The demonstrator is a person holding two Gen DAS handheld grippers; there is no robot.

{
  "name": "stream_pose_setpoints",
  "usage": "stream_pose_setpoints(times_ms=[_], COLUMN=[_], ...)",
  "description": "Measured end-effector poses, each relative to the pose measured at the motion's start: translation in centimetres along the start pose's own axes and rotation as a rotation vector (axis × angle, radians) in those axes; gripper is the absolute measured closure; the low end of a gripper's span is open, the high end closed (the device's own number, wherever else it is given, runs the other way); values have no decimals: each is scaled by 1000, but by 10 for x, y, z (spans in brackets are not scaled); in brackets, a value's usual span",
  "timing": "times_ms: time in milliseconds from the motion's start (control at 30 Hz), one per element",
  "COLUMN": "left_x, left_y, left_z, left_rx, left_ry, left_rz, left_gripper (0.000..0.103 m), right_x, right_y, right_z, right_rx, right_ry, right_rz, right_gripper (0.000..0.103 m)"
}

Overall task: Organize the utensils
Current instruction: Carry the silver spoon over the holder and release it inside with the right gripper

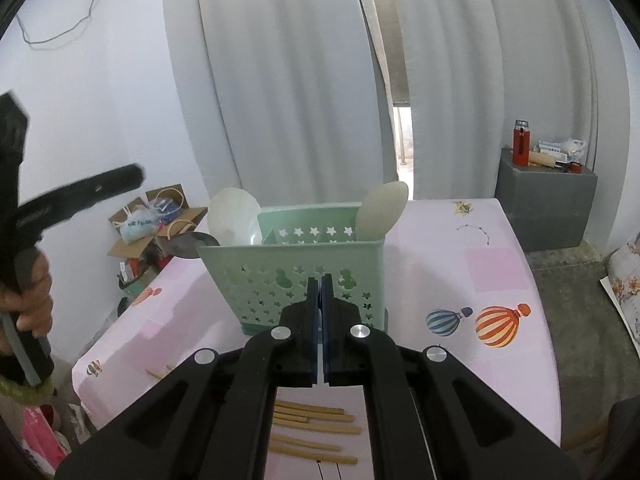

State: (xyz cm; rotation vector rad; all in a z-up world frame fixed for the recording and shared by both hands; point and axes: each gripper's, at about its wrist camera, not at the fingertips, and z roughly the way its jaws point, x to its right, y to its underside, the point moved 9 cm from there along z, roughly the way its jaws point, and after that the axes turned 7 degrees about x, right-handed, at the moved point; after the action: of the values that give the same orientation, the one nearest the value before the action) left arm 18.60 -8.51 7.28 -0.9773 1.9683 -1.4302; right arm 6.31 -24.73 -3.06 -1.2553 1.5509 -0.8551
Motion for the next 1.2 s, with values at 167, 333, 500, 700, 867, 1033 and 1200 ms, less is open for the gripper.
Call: stream_pose_setpoints(times_ms=[167, 333, 500, 700, 867, 1033, 1200], left_x=[-3, -12, -18, -22, -22, -22, -22], left_y=[12, 25, 37, 46, 53, 64, 75], left_z=[-16, -24, -26, -33, -40, -45, -47], left_rx=[4, -10, -21, -18, -8, -16, -32], left_ry=[11, 10, 11, 20, 37, 59, 62], left_rz=[-24, -76, -103, -129, -144, -162, -177], left_gripper=[61, 61, 61, 61, 61, 61, 61], right_x=[-1, -3, -9, -12, -14, -11, -6], right_y=[-7, -19, -40, -94, -139, -160, -157], right_z=[-1, -8, -20, -40, -48, -32, -4], right_rx=[10, 24, 48, 104, 148, 148, 108], right_ry=[-13, -41, -89, -218, -284, -296, -305], right_rz=[12, 29, 39, 65, 56, 58, 96], right_gripper=[101, 101, 102, 102, 102, 102, 102])
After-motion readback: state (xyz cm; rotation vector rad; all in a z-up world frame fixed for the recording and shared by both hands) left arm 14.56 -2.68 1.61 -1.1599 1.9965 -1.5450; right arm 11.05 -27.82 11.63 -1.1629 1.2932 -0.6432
